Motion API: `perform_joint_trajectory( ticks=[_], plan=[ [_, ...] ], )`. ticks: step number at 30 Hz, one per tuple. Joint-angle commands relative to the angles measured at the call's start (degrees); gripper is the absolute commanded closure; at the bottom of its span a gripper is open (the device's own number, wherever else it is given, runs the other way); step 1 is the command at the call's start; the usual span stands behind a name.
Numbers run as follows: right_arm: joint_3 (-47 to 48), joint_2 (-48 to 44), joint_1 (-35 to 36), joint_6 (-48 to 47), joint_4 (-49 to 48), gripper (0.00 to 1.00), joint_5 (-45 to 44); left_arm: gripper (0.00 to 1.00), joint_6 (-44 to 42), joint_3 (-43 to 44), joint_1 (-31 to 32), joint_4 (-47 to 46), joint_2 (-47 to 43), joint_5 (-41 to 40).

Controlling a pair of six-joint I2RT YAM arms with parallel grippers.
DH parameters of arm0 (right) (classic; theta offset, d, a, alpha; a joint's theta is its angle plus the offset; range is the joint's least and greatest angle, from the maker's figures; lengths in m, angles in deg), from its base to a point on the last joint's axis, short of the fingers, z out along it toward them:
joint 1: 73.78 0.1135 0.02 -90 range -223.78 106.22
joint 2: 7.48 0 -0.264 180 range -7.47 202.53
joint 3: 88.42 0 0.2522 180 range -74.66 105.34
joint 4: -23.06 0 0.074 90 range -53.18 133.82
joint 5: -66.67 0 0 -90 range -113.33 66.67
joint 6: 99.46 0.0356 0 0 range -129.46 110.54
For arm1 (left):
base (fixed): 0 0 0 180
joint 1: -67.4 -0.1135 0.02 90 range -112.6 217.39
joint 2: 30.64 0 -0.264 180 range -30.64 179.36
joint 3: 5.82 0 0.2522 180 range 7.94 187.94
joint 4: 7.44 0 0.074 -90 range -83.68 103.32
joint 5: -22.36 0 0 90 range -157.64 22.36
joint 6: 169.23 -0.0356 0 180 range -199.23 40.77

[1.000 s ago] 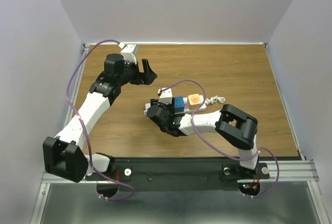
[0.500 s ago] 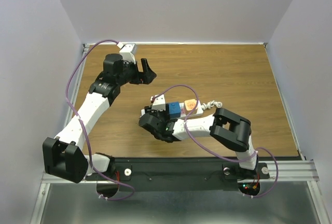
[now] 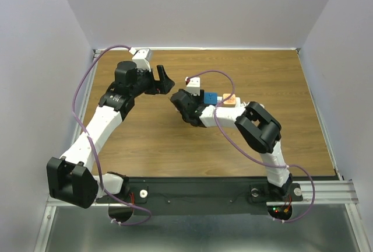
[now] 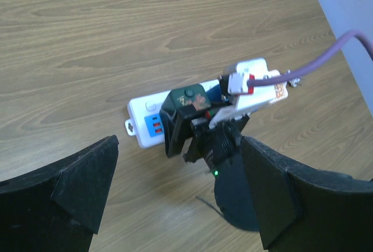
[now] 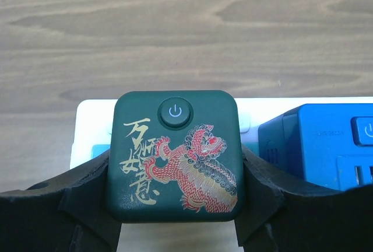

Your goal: Insert the plug

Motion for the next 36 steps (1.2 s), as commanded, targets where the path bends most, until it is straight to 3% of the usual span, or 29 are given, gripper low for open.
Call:
perform_joint_trajectory(
  ticks=[1, 6, 13, 15, 18, 36],
  plan=[
    [-1.39, 8.76, -0.9, -6.63, 20.2, 0.99, 6.99, 0.04, -0.08, -0.56, -0.29, -2.67, -1.85, -0.61],
    [-1.47, 5.95, -0.9, -5.23, 20.2, 0.99, 7.96, 0.04, -0.17, -0.65, -0.29, -2.58, -2.03, -0.79],
    [-2.0, 0.41, -1.08, -4.17, 20.2, 0.72, 8.04, 0.04, -0.08, -0.74, -0.29, -2.67, -2.12, -0.7],
    [-1.73, -0.29, -1.43, -4.08, 20.2, 0.7, 8.66, 0.04, -0.17, -0.83, -0.29, -2.58, -2.29, -0.79],
    [-1.29, -1.17, -1.43, -3.82, 20.2, 0.5, 9.45, 0.04, -0.26, -0.91, -0.29, -2.58, -2.56, -0.96],
    [-1.47, -5.65, -1.96, -2.5, 19.85, 0.17, 10.86, 0.04, -0.17, -1.09, -0.29, -2.58, -2.12, -0.96]
  ],
)
